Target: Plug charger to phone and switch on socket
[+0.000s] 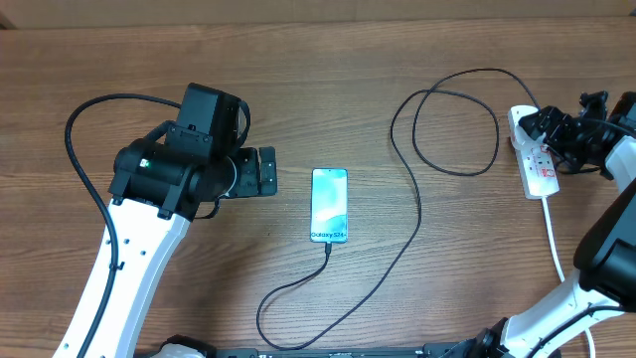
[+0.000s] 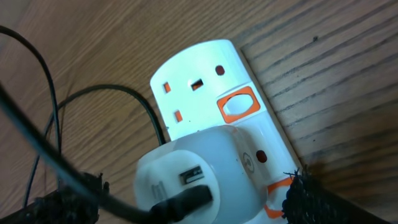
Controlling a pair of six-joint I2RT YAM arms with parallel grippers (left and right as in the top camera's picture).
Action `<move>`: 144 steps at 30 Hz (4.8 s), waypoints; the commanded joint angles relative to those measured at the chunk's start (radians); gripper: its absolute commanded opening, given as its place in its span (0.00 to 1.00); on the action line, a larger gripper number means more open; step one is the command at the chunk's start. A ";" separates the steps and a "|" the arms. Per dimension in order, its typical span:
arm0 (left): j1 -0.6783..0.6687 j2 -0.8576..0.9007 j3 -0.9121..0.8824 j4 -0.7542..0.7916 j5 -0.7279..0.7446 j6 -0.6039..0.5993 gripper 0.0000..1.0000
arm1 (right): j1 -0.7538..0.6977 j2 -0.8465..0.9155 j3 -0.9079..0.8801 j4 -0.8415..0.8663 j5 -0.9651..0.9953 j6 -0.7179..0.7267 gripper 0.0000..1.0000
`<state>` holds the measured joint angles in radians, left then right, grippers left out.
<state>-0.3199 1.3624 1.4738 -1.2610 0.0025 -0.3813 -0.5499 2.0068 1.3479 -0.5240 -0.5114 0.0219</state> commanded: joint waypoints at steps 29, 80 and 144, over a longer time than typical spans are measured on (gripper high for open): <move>0.007 0.007 0.021 0.001 -0.013 0.023 0.99 | 0.067 0.016 0.000 -0.036 -0.029 -0.008 1.00; 0.007 0.007 0.021 0.001 -0.013 0.023 1.00 | 0.032 0.015 0.002 0.004 0.107 0.003 0.99; 0.007 0.007 0.021 0.002 -0.013 0.023 1.00 | 0.084 0.015 0.001 -0.081 -0.056 -0.005 1.00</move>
<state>-0.3199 1.3624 1.4738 -1.2610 0.0029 -0.3813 -0.5079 2.0068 1.3613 -0.5819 -0.4236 0.0063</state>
